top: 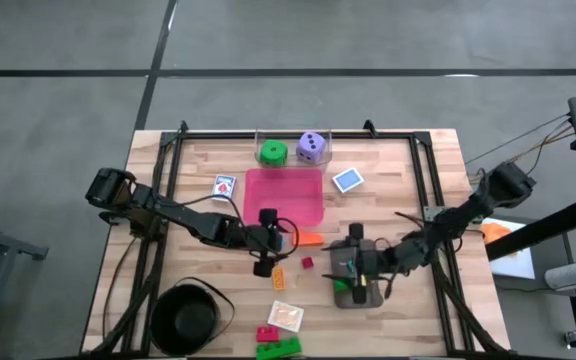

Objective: Pick & Place Toys
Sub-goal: Put the small blue game piece into the black bin

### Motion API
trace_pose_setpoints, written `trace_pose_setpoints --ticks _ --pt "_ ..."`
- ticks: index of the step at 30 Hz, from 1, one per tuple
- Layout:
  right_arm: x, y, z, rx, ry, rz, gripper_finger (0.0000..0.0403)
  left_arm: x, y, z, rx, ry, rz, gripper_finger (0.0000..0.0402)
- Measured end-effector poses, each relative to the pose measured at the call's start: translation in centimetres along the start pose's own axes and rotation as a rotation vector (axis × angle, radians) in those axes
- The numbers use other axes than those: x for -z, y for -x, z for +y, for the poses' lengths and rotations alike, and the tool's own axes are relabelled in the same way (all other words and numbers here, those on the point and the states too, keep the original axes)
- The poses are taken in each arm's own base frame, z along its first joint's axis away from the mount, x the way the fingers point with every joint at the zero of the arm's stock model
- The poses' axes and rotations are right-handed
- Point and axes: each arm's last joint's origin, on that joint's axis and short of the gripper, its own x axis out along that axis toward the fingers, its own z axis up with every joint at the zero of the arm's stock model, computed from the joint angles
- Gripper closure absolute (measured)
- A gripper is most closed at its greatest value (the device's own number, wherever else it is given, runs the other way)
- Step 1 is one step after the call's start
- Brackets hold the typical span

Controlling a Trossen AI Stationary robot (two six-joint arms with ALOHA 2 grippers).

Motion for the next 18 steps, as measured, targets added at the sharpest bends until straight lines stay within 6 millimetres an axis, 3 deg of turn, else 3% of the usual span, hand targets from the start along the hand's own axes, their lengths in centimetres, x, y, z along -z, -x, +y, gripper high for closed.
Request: trace_pose_setpoints --ticks 10,18 --pt "3.1 3.5 -1.7 0.041 -0.07 -0.056 0.0112 -0.2 0.0 0.0 0.014 0.006 -0.02 0.0069" --pt "3.8 4.6 -2.2 0.045 -0.107 -0.039 0.0112 1.2 0.1 -0.1 0.025 -0.028 0.136 0.0069"
